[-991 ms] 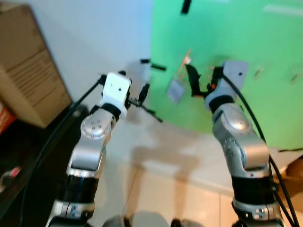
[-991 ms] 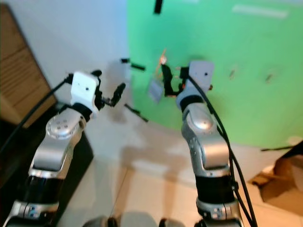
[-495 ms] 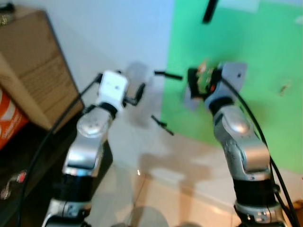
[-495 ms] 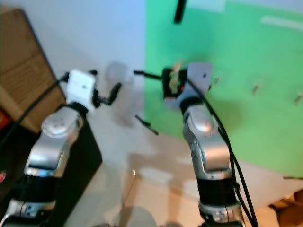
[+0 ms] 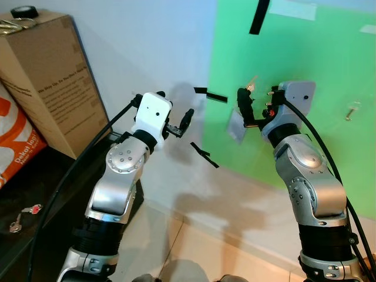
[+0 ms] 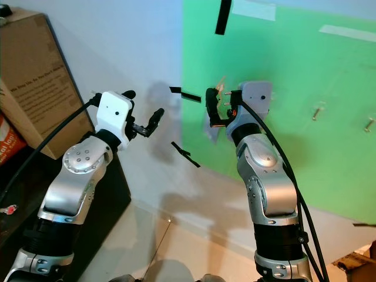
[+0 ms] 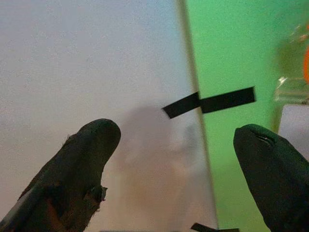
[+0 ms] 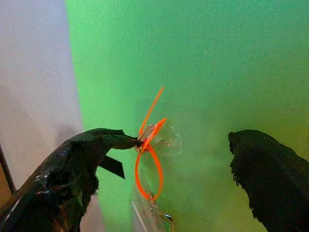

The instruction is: Hang keys on a hook

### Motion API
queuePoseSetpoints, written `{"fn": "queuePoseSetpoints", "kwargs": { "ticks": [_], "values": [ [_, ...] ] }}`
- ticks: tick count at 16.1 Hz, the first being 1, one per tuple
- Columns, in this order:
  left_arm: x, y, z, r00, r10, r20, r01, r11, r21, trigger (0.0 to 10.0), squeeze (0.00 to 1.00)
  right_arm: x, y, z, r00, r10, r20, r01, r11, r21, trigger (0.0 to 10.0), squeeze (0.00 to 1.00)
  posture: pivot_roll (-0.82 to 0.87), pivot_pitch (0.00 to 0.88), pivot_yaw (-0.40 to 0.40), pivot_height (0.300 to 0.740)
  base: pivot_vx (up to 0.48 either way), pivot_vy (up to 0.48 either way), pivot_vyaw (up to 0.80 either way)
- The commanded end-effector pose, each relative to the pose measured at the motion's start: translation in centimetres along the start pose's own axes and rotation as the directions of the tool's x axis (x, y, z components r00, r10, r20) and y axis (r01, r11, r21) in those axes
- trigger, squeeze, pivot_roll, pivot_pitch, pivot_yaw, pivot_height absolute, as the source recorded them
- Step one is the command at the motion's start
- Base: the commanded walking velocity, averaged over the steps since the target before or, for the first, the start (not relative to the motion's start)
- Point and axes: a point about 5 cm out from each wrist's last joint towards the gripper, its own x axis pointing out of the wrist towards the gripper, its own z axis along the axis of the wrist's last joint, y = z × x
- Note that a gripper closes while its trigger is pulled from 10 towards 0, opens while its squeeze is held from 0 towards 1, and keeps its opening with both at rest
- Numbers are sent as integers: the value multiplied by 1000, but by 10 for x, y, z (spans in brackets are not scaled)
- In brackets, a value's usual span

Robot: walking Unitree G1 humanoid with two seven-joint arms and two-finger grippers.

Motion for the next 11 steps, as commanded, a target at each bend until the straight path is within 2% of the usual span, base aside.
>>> {"fn": "queuePoseSetpoints", "kwargs": {
  "ticks": [1, 7, 9, 11],
  "values": [
    [2, -1, 1, 1000, -15, -2, 15, 1000, 11, 10000, 0, 2, 3, 6, 999, 26, 23, -26, 1000, -2, 10000, 0, -149, 5, 16, 740, 0, 0, 0],
    [3, -4, -5, 997, -80, -19, 81, 996, 47, 10000, 0, 10, 6, 7, 999, 27, -29, -28, 1000, -4, 10000, 0, -156, 4, 14, 740, 0, 0, 0],
    [5, -11, -7, 988, -153, -18, 154, 985, 75, 10000, 0, 14, 9, 9, 998, 41, -56, -41, 999, 16, 10000, 0, -162, 3, 13, 740, 0, 0, 0],
    [8, -27, -8, 960, -281, -11, 280, 948, 155, 10000, 0, 20, 11, 13, 994, 48, -95, -40, 995, 89, 10000, 0, -171, 5, 11, 740, 0, 0, 0]
  ]
}}
